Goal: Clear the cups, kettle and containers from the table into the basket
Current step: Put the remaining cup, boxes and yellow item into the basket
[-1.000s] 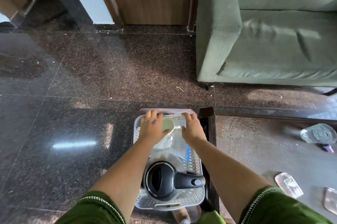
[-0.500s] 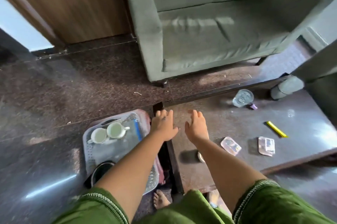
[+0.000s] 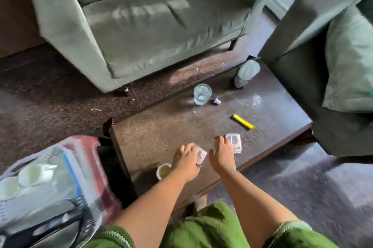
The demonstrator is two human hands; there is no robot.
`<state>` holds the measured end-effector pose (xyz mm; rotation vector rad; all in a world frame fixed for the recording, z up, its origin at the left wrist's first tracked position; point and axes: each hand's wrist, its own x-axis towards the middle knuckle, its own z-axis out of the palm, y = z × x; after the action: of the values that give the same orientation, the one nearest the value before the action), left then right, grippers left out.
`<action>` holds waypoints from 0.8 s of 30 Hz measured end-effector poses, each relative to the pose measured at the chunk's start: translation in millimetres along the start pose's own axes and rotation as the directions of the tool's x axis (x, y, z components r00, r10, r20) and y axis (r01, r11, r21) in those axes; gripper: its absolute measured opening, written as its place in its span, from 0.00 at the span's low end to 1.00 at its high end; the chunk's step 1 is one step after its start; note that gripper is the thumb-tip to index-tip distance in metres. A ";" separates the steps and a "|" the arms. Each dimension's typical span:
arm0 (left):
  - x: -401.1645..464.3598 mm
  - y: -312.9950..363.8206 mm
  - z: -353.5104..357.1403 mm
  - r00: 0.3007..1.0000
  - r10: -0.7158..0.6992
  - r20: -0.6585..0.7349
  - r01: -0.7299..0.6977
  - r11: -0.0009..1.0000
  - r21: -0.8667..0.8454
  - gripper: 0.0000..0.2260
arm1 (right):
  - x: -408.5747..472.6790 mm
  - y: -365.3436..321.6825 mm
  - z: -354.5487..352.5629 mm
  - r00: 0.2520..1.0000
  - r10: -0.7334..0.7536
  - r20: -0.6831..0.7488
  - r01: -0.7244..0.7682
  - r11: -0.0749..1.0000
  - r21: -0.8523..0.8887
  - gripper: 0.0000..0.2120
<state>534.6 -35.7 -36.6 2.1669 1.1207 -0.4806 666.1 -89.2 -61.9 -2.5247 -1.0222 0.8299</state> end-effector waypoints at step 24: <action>24.8 -71.7 94.1 0.712 -0.701 -0.036 0.689 0.708 -0.156 0.38 | 1.1 0.3 87.8 0.832 -0.143 0.537 0.135 0.989 0.055 0.22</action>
<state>487.2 -55.1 -146.1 1.5916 1.9783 -0.6063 613.4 -84.1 -131.9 -2.2036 -1.3333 1.5493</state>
